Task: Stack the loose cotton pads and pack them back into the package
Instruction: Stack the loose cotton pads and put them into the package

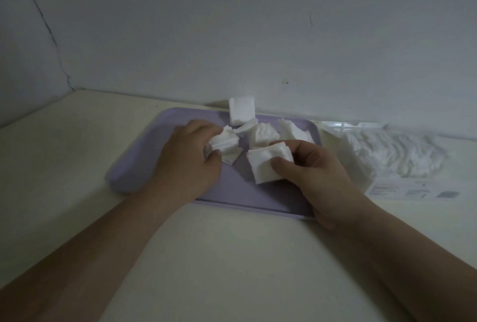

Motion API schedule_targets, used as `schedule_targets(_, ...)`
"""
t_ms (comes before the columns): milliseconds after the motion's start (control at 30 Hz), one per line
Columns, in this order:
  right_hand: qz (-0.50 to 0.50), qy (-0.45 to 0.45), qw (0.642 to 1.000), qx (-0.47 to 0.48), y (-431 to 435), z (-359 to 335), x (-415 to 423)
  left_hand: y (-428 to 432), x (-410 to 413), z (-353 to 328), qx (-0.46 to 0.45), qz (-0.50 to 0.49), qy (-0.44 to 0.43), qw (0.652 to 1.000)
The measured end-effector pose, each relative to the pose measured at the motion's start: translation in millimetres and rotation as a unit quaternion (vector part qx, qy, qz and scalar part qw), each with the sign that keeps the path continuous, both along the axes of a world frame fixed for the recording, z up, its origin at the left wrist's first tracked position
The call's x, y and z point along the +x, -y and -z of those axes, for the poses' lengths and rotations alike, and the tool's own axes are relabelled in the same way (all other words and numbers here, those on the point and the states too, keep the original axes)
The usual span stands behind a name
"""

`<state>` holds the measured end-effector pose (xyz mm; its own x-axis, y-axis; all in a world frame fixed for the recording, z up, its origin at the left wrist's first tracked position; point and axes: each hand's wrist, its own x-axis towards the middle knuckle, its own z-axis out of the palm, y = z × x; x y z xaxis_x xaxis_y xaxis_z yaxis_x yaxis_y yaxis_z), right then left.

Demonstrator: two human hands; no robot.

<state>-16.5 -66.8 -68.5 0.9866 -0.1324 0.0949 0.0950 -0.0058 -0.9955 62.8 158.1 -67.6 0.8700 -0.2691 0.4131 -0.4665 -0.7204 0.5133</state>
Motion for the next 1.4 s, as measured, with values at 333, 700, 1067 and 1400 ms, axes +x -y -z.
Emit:
schedule_targets(333, 0.048, 0.0, 0.998, 0.03, 0, 9, 9, 1, -9, -4, -0.069, -0.004, -0.082, 0.994)
schedule_targets(700, 0.039, -0.017, 0.998, 0.047, 1, 5, 6, 1, -3, -2, -0.107, 0.041, -0.169, 0.979)
schedule_targets(1067, 0.056, -0.021, 0.995, 0.079, 0, 5, 6, 1, -5, -9, -0.317, 0.094, -0.163, 0.93)
schedule_targets(1400, -0.042, -0.02, 0.992, 0.117, -3, -3, 1, 8, -23, -13, -0.338, 0.243, -0.297, 0.859)
